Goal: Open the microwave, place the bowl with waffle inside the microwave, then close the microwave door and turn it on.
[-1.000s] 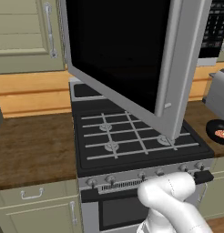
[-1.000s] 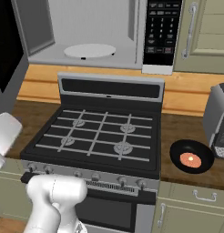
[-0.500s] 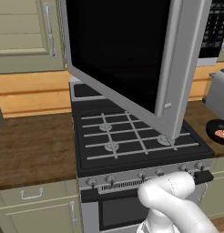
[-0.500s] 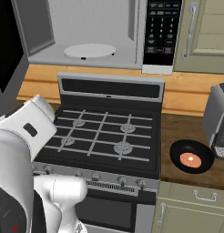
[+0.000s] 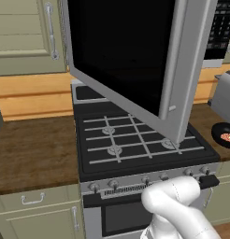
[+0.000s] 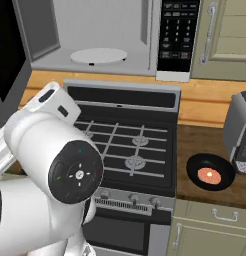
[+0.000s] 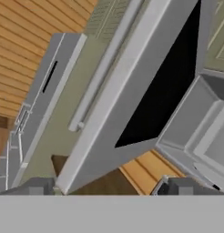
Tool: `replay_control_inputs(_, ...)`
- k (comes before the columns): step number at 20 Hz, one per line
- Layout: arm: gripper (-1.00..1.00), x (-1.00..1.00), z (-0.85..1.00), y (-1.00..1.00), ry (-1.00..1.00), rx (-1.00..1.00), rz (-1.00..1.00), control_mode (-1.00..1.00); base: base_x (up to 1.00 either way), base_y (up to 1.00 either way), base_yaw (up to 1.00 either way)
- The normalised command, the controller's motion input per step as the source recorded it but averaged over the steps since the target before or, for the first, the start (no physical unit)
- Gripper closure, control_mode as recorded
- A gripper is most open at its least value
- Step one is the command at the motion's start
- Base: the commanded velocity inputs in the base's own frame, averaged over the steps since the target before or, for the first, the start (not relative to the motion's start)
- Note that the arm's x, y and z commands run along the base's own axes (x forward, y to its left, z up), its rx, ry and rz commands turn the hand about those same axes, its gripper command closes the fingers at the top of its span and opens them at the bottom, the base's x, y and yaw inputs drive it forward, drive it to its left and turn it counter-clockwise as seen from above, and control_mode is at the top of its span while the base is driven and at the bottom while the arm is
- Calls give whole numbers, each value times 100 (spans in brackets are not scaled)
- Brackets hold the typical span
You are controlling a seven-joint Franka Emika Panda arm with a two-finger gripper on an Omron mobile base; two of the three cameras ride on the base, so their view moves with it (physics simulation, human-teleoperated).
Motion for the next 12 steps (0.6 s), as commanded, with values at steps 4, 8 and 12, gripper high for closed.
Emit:
replay_control_inputs(4, -100, 52, 0, 38, -16, 2, 23, -100, 0, 0, 0)
replay_control_inputs(8, -100, 27, 0, 50, -24, 3, 23, -100, 0, 0, 0)
replay_control_inputs(12, -100, 5, 0, 71, -27, 3, 18, -100, 0, 0, 0)
